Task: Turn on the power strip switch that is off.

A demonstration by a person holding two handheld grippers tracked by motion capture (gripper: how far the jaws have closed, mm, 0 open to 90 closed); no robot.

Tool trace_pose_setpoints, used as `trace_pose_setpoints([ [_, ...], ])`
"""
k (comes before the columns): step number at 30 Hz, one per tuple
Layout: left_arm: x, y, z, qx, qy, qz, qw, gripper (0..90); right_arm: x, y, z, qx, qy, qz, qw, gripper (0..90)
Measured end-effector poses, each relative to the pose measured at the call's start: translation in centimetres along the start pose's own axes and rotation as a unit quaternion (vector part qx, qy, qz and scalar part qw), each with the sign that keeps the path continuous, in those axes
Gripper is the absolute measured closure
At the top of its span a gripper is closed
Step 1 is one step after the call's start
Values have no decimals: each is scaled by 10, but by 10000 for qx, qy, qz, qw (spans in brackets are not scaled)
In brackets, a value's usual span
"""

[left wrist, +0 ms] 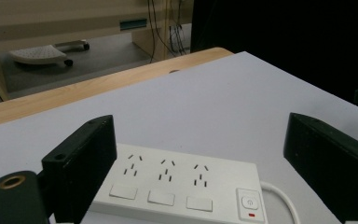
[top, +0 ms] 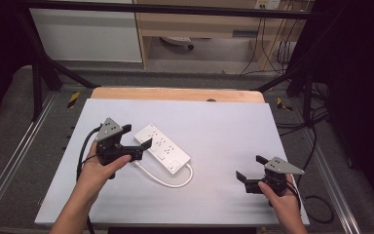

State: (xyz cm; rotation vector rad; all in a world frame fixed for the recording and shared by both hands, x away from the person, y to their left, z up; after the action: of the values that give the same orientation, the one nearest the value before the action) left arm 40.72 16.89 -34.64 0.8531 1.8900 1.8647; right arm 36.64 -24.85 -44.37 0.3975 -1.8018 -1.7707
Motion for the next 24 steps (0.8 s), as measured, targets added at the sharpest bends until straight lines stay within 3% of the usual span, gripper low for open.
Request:
trace_pose_setpoints([
  [18, -9, -20, 6, 68, 82, 174, 9998, 139, 0, 1, 0, 14, 24, -17, 10000, 21],
  [24, -11, -25, 6, 101, 85, 205, 9997, 197, 0, 1, 0, 5, 19, -15, 10000, 21],
])
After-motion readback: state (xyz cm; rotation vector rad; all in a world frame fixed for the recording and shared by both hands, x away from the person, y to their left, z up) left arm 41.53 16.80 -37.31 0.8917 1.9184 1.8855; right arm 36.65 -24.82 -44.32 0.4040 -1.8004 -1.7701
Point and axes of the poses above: each handheld gripper's, and its own axes: x roughly backward along the jaws, y roughly out of its top, z roughly to its left, the point moved 4 cm from there along -x, roughly forward along the jaws, and after that the axes turned 12 degrees about -z, right-handed, at the moved point
